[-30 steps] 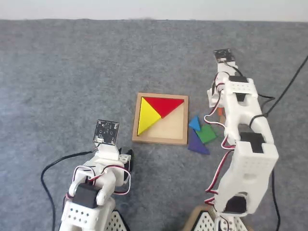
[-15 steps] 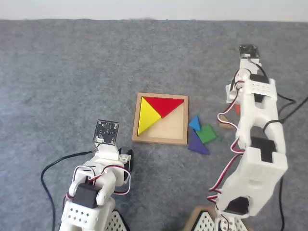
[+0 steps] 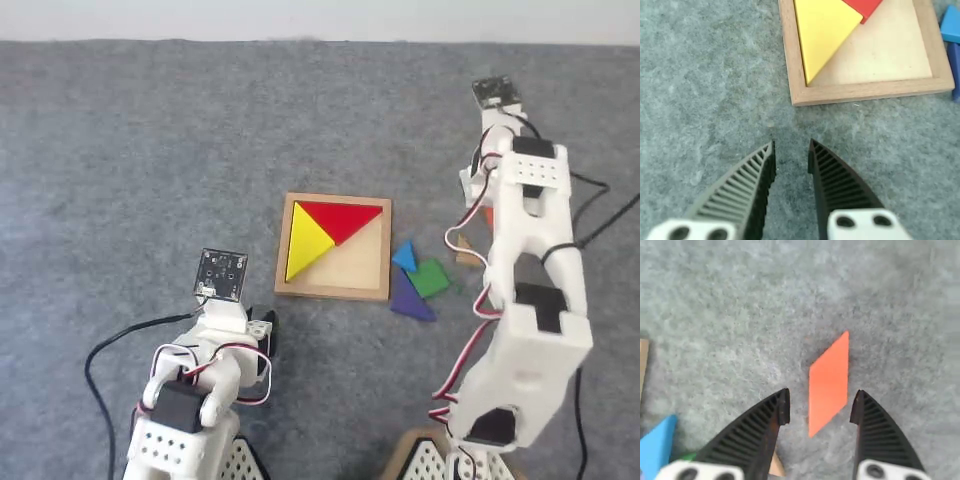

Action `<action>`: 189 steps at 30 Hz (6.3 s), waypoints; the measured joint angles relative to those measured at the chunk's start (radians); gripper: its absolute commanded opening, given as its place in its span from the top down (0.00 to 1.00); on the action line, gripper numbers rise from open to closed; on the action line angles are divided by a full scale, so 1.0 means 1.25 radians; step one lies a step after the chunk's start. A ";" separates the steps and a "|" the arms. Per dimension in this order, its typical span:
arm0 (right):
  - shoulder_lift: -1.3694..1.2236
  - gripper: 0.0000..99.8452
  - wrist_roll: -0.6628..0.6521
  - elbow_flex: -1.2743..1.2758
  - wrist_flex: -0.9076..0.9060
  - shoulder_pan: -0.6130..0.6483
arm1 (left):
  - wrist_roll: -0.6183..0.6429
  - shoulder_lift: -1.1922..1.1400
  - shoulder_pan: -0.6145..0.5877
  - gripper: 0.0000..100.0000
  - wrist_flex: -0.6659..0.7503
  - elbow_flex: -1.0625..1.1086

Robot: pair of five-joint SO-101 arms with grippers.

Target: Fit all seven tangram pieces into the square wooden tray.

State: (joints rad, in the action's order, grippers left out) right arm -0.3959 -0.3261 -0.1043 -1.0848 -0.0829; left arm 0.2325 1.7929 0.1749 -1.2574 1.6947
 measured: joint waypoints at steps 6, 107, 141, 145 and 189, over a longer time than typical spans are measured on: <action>-0.172 0.77 -0.140 -0.161 -0.112 -0.001 | 0.000 0.000 0.000 0.89 0.000 0.000; 0.002 0.70 0.509 0.109 -0.044 0.405 | 0.000 0.000 0.000 0.89 0.000 0.000; 0.609 0.70 0.050 0.643 0.053 0.161 | 0.000 0.000 0.000 0.89 0.000 0.000; 0.540 0.70 0.026 0.640 0.076 0.112 | 0.000 0.000 0.000 0.89 0.000 0.000; 0.104 0.70 0.247 0.318 0.091 0.124 | 0.000 0.000 0.000 0.89 0.000 0.000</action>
State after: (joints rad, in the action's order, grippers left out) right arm -0.2654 -0.0176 0.2931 -0.9712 0.0721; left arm 0.2325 1.7929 0.1749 -1.2574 1.6947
